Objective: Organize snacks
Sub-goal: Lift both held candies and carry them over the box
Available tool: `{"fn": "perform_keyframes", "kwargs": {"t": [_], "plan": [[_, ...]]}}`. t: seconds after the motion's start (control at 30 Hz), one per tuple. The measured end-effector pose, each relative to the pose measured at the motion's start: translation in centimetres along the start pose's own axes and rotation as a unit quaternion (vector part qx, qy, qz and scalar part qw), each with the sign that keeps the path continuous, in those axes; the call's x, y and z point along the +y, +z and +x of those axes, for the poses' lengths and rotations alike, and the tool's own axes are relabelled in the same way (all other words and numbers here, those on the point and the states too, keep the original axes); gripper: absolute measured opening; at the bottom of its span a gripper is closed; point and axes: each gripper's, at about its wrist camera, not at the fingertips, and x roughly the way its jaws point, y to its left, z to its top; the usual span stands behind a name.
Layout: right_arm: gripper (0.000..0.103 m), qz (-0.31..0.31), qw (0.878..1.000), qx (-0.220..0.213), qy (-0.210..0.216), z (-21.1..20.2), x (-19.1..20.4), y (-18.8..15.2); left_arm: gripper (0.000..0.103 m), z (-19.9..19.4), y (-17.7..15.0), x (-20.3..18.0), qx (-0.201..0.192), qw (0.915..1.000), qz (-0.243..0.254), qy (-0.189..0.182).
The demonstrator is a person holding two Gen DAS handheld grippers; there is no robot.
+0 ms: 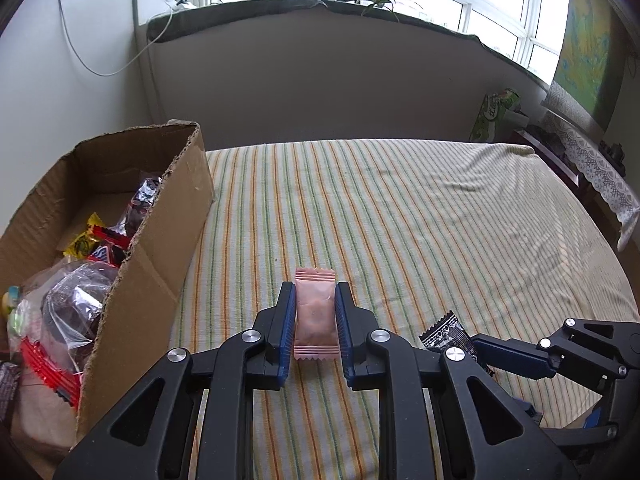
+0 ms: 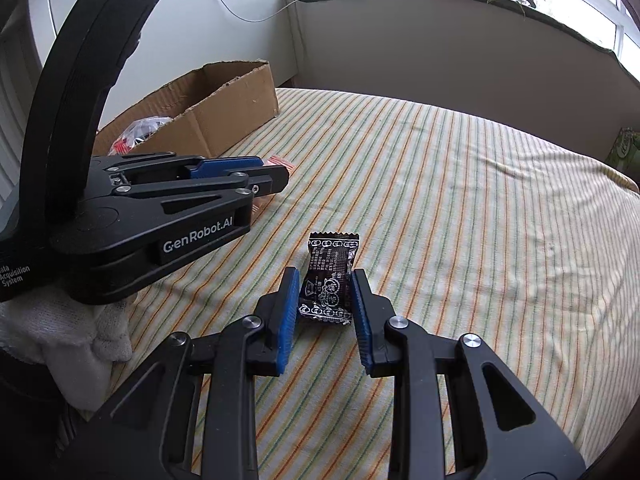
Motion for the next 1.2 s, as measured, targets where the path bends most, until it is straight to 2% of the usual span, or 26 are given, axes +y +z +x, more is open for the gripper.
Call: {"fn": "perform_keyframes", "kwargs": {"t": [0.23, 0.63, 0.8, 0.9, 1.2], "plan": [[0.027, 0.008, 1.0, -0.011, -0.001, -1.0, -0.7, -0.1, 0.018, -1.3, -0.2, -0.3, -0.014, 0.9998, -0.004, -0.01], [0.027, 0.026, 0.999, -0.034, 0.006, -3.4, -1.7, -0.4, 0.018, -5.9, -1.5, 0.2, -0.06, 0.9974, -0.028, -0.03], [0.027, 0.026, 0.999, -0.037, 0.007, -3.8, -1.8, -0.3, 0.018, -6.1, -2.6, -0.2, -0.054, 0.9977, -0.023, -0.035], [0.027, 0.027, 0.998, -0.047, 0.007, -4.3, -1.6, 0.4, 0.018, -6.5, -2.9, -0.1, -0.056, 0.9976, -0.022, -0.034], [0.027, 0.028, 0.996, -0.08, 0.033, -5.7, 0.0, 3.8, 0.018, -9.6, -2.7, 1.9, -0.093, 0.9942, -0.04, -0.037]]}}
